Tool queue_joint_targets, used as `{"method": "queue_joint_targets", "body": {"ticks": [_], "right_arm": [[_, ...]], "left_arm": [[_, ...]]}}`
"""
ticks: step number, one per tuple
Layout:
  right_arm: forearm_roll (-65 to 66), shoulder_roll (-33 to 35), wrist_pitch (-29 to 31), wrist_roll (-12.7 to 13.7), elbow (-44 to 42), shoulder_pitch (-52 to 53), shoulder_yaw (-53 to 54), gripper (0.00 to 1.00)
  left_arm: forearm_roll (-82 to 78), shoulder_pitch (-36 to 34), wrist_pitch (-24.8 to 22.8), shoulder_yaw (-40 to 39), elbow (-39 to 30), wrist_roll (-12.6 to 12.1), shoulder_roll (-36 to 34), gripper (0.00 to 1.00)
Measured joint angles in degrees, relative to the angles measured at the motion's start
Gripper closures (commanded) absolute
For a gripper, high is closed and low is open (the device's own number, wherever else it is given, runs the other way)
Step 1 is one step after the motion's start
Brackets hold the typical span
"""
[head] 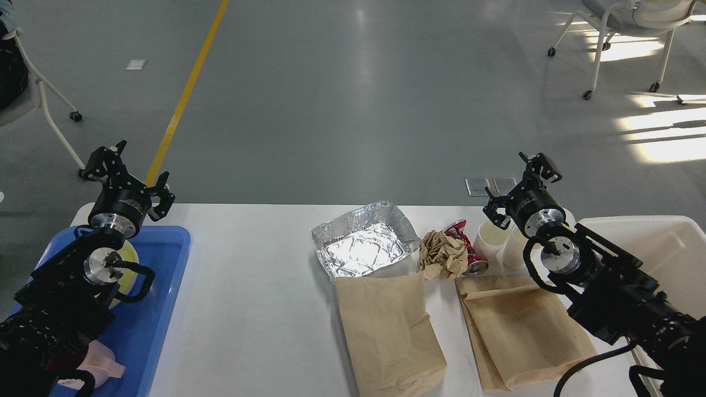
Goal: Tidy desktop
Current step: 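Raise the right gripper up and away from the brown paper bags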
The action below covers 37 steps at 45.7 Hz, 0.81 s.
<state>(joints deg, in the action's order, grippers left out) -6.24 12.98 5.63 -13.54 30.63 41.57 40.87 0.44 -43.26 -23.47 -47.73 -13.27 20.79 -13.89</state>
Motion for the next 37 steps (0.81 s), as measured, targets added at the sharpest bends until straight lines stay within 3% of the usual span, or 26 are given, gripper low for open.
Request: {"method": "queue_joint_targets", "body": {"ticks": [18,28,32,37], "right_arm": [[0.10,6.13,1.42,-0.19,0.94,3.09,-0.03,0.00],[1.17,9.10,10.74,-0.25,1.06,5.02,-2.37,0.00],[1.85,10.91,12.76,-0.25,1.06,6.82,-6.08,0.00],[5.83,12.15,13.42,-0.20,1.05,11.95,-18.69,0.00]], "left_arm": [[0.00,0.00,0.00,0.00,0.00,0.00,0.00,0.01],[0.00,0.00,0.00,0.00,0.00,0.00,0.00,0.01],[0.00,0.00,0.00,0.00,0.00,0.00,0.00,0.01],[0.00,0.00,0.00,0.00,0.00,-0.01,0.02,0.01]]}}
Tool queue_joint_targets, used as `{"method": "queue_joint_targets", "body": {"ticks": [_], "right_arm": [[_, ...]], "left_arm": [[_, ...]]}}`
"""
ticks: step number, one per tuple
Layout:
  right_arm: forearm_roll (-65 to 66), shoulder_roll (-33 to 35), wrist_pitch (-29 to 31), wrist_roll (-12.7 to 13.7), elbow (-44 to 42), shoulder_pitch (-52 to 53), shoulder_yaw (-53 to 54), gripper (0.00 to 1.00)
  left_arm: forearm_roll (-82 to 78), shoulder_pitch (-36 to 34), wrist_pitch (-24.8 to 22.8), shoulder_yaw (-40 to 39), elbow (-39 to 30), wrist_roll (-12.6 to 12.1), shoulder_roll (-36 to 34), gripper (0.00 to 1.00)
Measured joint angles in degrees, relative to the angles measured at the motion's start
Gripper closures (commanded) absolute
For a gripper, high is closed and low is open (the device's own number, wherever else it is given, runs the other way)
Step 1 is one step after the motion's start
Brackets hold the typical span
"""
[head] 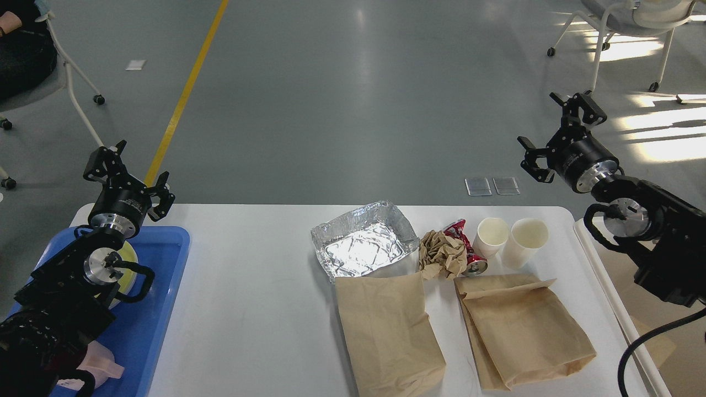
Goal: Tidy desktop
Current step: 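Raise the right gripper up and away from the brown paper bags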
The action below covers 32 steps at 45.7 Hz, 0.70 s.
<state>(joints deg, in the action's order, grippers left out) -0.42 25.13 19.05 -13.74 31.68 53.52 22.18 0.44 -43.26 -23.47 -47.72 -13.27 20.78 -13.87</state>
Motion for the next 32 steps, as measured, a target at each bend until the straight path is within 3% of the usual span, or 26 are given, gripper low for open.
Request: {"method": "queue_joint_targets", "body": {"ticks": [16,27,32], "right_arm": [[4.41,-0.67,-0.23,1.22,-0.11,13.18,-30.38,0.00],[5.64,-7.59,0.24,6.70,-0.29,23.95,-55.22,0.00],[5.23,-10.96,3.85,9.12,0.01,28.96,-65.37,0.00]], "left_arm": [[0.00,0.00,0.00,0.00,0.00,0.00,-0.01,0.01],[0.00,0.02,0.00,0.00,0.00,0.00,-0.02,0.01],[0.00,0.02,0.00,0.00,0.00,0.00,-0.03,0.01]]}}
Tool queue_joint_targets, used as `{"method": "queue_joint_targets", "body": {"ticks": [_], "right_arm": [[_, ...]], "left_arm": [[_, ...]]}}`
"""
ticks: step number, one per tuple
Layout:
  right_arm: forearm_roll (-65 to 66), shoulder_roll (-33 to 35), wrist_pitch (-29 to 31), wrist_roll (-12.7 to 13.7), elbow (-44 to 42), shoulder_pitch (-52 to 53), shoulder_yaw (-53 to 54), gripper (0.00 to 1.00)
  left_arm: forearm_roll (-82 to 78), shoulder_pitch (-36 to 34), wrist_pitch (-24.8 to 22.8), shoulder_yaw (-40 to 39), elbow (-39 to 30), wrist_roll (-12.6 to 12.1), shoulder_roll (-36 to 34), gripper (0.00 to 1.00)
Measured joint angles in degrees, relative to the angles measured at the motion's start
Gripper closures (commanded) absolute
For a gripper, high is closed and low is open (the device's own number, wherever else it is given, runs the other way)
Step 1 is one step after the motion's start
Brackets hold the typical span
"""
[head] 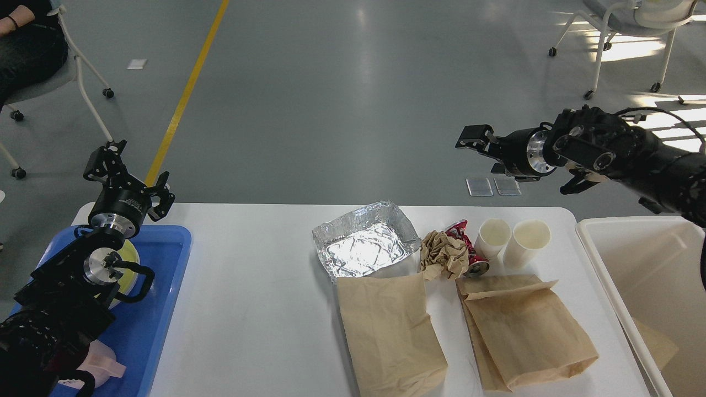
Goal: Tidy desktop
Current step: 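Raise the right gripper up and away from the brown paper bags, then lower the right gripper onto the nearer brown paper bag and grasp it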
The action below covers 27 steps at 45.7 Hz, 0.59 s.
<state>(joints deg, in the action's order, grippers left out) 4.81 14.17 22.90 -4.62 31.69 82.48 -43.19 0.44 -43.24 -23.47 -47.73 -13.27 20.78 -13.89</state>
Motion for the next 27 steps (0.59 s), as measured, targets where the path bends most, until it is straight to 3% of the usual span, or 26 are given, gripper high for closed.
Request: {"method": "queue_joint_targets", "body": {"ticks": [13,27], "right_arm": [[-0.03,-2.25,15.37,0.76,1.00,6.45,-10.76,0.00],[-0.96,-0.76,28.07,0.67,11.20,15.58,-12.42,0.00]], "left_arm": [[0.00,0.00,0.00,0.00,0.00,0.00,0.06,0.01],[0.00,0.00,0.00,0.00,0.00,0.01,0.10,0.01]]}}
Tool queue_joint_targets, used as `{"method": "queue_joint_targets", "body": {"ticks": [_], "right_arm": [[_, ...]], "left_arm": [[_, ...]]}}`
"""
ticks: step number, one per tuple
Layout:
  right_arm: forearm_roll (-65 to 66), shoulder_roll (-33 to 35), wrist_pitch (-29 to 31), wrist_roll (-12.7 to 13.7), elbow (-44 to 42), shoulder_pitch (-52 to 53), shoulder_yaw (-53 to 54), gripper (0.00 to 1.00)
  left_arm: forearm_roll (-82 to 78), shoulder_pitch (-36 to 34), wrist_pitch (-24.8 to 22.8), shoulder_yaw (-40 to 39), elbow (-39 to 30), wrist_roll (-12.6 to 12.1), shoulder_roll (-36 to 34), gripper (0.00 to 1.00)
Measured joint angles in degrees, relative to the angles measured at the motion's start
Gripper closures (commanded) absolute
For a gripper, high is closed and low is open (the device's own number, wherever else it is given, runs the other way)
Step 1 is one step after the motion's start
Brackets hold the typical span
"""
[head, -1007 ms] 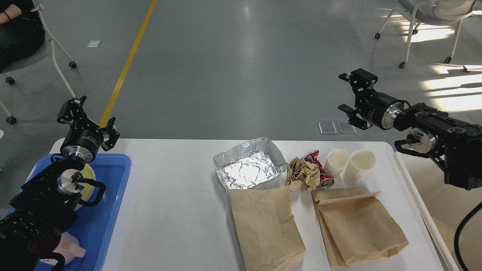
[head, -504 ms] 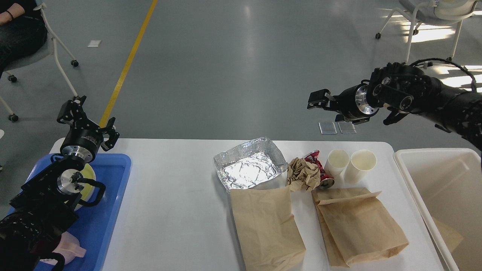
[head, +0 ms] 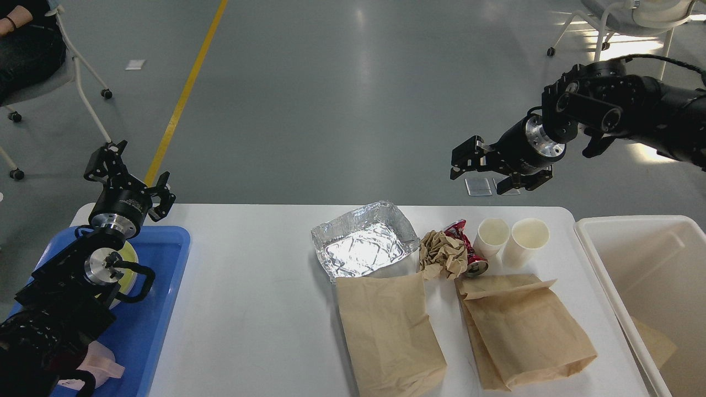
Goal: Tidy desktop
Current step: 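Lower the right gripper onto the nearer brown paper bag and grasp it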
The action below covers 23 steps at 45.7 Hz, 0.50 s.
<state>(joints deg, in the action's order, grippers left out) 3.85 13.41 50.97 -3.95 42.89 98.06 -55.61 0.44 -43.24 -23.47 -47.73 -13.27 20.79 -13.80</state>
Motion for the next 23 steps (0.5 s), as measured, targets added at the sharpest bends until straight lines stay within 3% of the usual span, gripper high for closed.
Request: {"method": "queue_joint_targets", "body": {"ticks": [16,23], "right_arm": [[-4.97,4.76,2.22,-0.03,15.23,13.39,-0.31,0.00],[-5.29,3.69,1.73,-0.05,18.03,13.47,-0.07,0.00]], "left_arm": [[0.00,0.00,0.00,0.00,0.00,0.03,0.00,0.01],[0.00,0.00,0.00,0.00,0.00,0.03,0.00,0.01]]}}
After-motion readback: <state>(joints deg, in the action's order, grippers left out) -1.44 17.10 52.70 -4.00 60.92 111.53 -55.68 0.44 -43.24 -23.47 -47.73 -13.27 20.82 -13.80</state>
